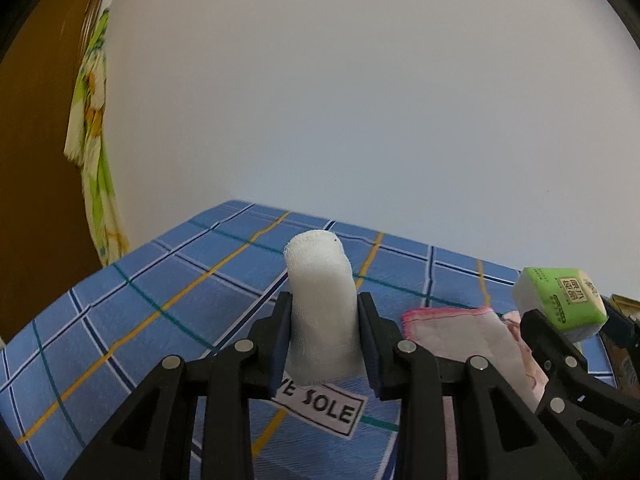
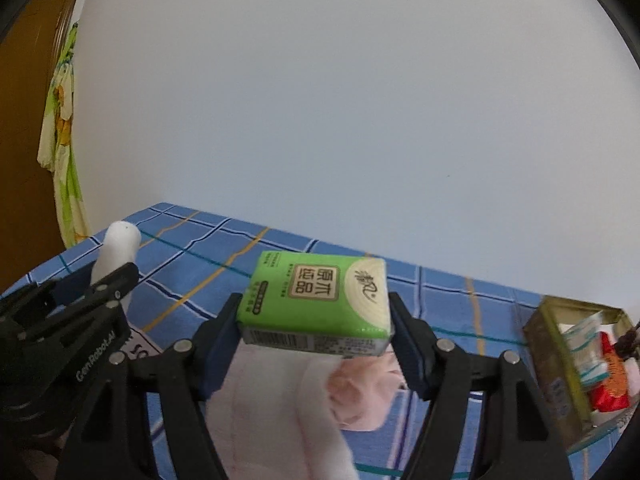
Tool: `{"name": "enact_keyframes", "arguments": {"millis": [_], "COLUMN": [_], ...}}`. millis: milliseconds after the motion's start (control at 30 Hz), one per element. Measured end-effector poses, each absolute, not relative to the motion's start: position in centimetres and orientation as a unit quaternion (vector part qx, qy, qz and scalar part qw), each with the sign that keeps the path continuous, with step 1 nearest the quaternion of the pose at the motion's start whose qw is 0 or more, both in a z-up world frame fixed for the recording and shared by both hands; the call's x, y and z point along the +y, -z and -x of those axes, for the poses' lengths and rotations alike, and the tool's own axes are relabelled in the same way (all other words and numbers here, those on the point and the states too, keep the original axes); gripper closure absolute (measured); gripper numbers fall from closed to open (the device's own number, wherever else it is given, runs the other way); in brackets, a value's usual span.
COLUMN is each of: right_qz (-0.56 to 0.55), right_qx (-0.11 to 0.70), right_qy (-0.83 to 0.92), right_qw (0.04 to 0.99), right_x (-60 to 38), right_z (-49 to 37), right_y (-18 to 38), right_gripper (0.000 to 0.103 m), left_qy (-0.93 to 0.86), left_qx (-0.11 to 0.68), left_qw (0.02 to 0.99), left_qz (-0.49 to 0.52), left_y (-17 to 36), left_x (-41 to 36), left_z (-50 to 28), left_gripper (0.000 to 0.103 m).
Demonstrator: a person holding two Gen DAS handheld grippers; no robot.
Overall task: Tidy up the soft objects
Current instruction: 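Lift the white roll and green tissue pack and carry them toward the tin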
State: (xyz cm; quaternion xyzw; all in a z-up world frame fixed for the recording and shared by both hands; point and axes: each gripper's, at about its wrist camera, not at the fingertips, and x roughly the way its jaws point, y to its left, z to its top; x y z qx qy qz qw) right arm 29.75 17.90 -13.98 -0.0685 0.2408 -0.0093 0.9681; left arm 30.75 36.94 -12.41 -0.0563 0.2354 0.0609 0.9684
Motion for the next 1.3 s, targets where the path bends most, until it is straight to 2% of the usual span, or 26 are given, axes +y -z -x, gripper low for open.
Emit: {"name": "enact_keyframes", "arguments": {"millis": [333, 1300], "right_qz": [0.073, 0.053], "right_qx": [0.224, 0.207], "right_qy": [0.029, 0.038], "right_qw": [0.971, 0.976], "right_x": [16.0, 11.4], "right_z": [-27.5, -23.8], "right_y": [13.8, 13.1], "right_gripper": [0.033, 0.033], "left_qy": [-0.053, -0.023], "left_qx": [0.209, 0.200], "left_qw": [0.975, 0.979], "left_qz": [0.046, 0.025], "left_y": [11.9, 11.9], "left_x": [36.0, 31.0], "left_z": [-29.6, -26.8], "left_gripper": [0.068, 0.068]}}
